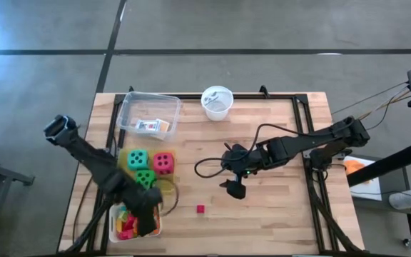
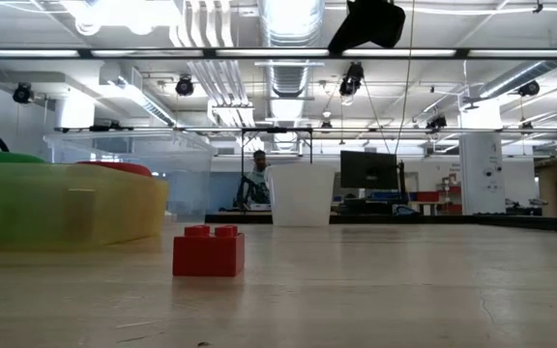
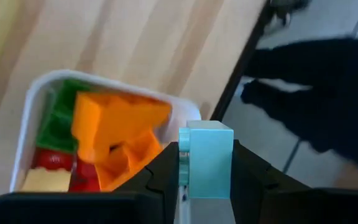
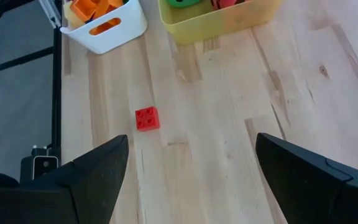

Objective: Pick & Place Toys
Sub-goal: Put the light blue game piece into the white bin

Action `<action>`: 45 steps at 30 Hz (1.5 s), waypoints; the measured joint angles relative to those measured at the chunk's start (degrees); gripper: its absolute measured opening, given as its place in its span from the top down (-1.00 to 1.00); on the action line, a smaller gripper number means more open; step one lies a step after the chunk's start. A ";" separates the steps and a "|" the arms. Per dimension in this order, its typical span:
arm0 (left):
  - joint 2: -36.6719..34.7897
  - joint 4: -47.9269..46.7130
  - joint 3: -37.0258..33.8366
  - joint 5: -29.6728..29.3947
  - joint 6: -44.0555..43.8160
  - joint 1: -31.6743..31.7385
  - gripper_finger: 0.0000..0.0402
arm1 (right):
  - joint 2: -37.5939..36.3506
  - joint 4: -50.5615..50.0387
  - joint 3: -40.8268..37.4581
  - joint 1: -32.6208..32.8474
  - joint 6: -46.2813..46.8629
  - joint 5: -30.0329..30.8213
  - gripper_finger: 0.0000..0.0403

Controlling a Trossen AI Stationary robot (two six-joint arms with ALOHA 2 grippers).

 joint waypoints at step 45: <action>0.28 -6.14 -13.77 -2.74 -48.14 -18.38 0.49 | 0.09 0.52 0.00 0.24 4.93 0.02 -0.73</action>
